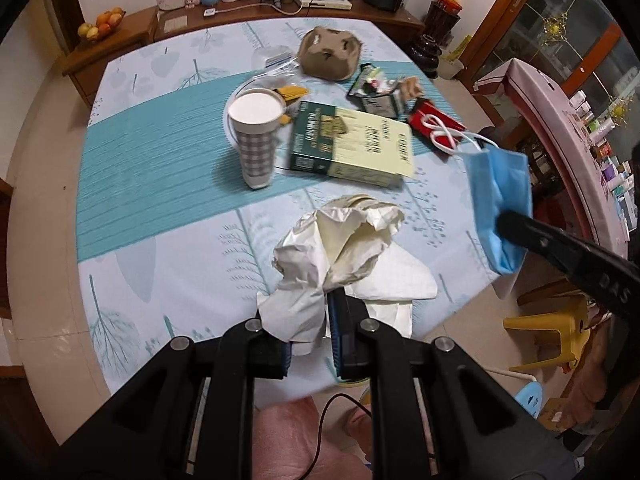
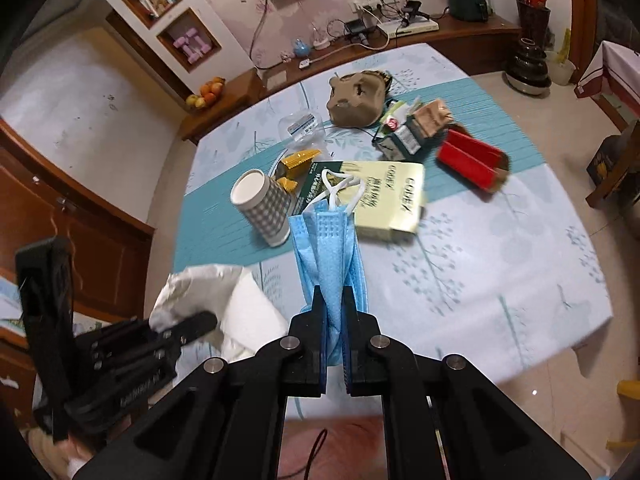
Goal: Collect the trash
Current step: 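Carry tissue and mask over the black bin and open both tools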
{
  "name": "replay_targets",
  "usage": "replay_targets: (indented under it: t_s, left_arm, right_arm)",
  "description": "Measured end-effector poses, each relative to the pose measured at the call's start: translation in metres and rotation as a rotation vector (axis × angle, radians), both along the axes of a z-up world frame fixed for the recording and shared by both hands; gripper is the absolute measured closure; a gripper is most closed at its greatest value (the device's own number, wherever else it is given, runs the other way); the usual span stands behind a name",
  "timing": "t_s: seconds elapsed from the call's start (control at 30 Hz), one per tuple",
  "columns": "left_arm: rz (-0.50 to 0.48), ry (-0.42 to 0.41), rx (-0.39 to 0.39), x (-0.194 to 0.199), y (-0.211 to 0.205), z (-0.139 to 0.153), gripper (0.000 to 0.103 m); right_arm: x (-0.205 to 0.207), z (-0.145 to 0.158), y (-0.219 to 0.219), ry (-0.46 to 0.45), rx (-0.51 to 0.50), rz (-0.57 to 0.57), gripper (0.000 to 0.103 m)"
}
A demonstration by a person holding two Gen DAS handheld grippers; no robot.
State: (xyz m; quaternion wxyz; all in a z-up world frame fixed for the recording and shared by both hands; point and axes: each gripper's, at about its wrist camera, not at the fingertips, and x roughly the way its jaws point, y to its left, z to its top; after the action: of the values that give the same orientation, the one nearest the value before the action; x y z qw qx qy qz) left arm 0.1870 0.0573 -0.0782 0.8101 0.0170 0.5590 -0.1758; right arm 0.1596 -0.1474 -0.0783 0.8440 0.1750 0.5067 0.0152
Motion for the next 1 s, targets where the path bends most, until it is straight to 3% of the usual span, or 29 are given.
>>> replay_targets:
  t_s: [0.27,0.5,0.83,1.0]
  left_arm:
    - [0.065,-0.062,0.04,-0.08,-0.047,0.02,0.091]
    - [0.11,-0.06,0.088,-0.155,-0.096,0.012,0.091]
    - [0.101,0.019,0.174,-0.216,-0.136,-0.017,0.091]
    - [0.097,0.09,0.183,-0.22,-0.14,-0.061,0.091]
  right_arm:
    - [-0.094,0.013,-0.058,-0.029,0.033,0.061,0.098]
    - [-0.168,0.001,-0.105,-0.024,0.073,0.124,0.098]
    - [-0.229,-0.062,-0.146,0.114,0.161,0.102,0.098]
    - [-0.233,-0.111,-0.147,0.204,0.178,0.079,0.098]
